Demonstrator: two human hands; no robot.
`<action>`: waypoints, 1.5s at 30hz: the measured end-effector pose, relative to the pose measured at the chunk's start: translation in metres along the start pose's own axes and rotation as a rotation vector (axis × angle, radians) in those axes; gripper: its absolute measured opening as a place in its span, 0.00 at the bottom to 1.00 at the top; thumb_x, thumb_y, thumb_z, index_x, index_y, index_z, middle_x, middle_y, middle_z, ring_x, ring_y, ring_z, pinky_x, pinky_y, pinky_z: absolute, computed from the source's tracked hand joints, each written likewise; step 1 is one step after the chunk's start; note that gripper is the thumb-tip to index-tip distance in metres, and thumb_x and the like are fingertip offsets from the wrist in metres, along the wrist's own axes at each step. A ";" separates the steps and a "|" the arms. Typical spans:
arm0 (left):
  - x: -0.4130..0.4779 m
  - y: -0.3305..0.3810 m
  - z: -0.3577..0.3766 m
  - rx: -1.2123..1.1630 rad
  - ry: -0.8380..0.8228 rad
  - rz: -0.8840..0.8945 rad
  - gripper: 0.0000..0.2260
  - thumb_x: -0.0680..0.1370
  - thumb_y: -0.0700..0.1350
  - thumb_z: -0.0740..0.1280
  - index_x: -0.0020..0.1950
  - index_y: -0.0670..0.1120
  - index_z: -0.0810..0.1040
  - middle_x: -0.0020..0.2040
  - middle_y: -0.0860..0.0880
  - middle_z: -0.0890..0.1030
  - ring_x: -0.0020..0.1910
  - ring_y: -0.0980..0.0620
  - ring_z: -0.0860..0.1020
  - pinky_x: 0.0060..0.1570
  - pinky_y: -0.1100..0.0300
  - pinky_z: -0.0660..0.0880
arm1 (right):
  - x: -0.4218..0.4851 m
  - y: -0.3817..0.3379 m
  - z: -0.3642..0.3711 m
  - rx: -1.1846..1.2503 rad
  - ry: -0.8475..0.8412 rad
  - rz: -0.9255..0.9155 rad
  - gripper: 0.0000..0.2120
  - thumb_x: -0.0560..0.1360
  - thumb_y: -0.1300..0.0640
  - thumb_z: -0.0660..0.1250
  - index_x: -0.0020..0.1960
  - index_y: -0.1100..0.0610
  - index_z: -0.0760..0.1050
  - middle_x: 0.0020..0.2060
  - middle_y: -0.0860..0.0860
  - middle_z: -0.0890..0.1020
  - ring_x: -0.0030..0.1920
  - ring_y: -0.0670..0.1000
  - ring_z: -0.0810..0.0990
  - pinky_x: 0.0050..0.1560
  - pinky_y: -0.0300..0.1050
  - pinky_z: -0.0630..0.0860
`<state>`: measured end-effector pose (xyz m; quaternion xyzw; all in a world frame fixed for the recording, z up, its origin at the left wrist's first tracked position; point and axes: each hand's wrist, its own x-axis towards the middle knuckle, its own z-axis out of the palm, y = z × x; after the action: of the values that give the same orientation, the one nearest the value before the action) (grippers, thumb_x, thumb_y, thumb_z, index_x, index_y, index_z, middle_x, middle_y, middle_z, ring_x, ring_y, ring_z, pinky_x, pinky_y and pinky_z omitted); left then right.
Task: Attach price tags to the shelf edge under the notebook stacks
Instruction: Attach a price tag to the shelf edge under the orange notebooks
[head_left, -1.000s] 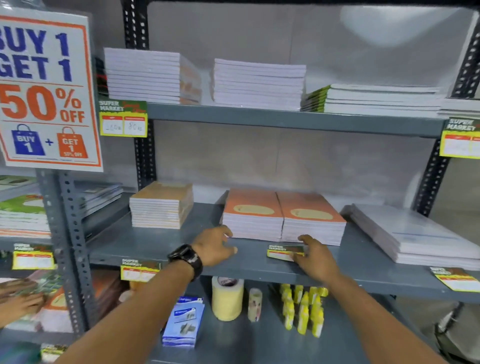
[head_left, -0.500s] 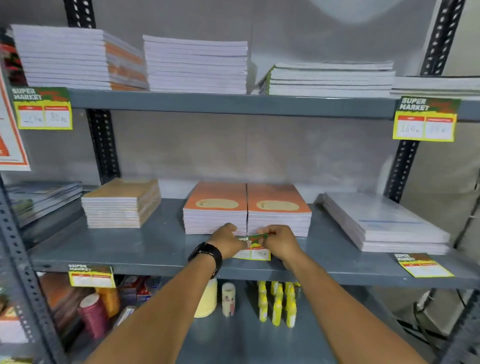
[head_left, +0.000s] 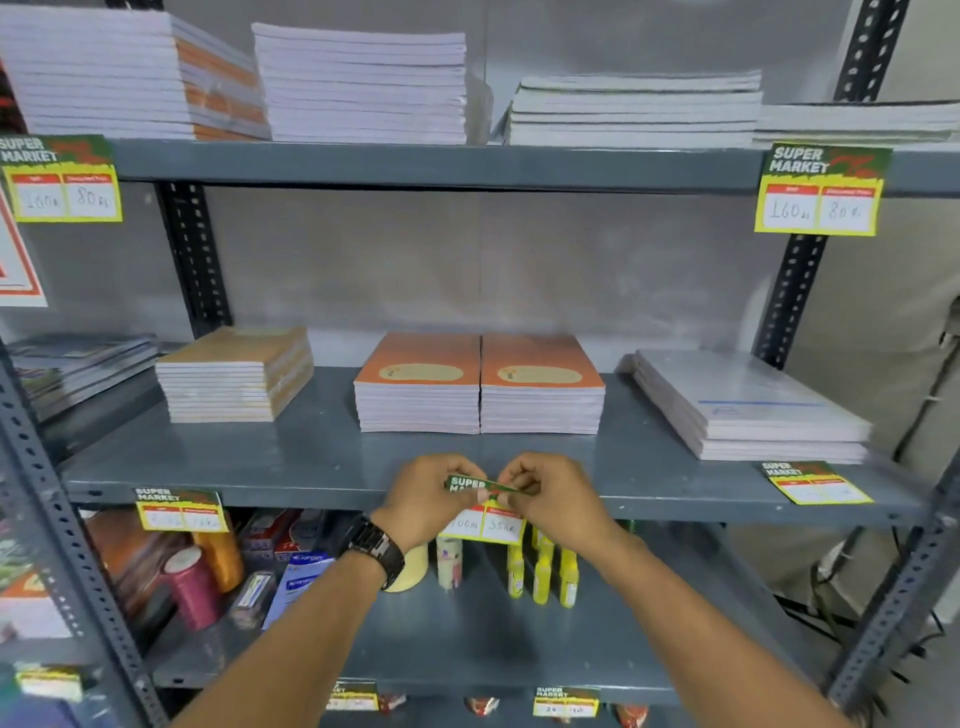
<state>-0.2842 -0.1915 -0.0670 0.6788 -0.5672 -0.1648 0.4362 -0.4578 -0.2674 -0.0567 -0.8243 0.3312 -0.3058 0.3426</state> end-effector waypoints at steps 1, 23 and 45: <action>-0.005 -0.002 0.004 0.005 0.018 -0.005 0.05 0.69 0.44 0.77 0.41 0.52 0.83 0.38 0.56 0.84 0.37 0.60 0.79 0.41 0.62 0.74 | -0.006 0.002 0.003 -0.018 -0.009 -0.007 0.08 0.68 0.63 0.75 0.41 0.51 0.81 0.36 0.48 0.84 0.38 0.44 0.81 0.44 0.42 0.81; -0.025 -0.004 0.029 0.123 0.213 -0.028 0.05 0.70 0.45 0.74 0.41 0.52 0.79 0.37 0.56 0.83 0.38 0.58 0.80 0.38 0.60 0.75 | -0.017 0.005 0.031 -0.269 0.121 -0.100 0.06 0.72 0.64 0.66 0.47 0.55 0.77 0.43 0.52 0.83 0.44 0.53 0.80 0.46 0.50 0.77; -0.014 -0.012 0.014 0.722 0.245 0.165 0.18 0.71 0.59 0.70 0.56 0.53 0.73 0.52 0.51 0.78 0.53 0.46 0.74 0.52 0.51 0.68 | -0.011 0.010 0.041 -0.669 0.249 -0.166 0.10 0.68 0.61 0.68 0.47 0.51 0.73 0.44 0.48 0.79 0.47 0.55 0.74 0.46 0.50 0.69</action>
<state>-0.2910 -0.1850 -0.0882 0.7554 -0.5851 0.1634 0.2457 -0.4371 -0.2496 -0.0908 -0.8713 0.3840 -0.3052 -0.0148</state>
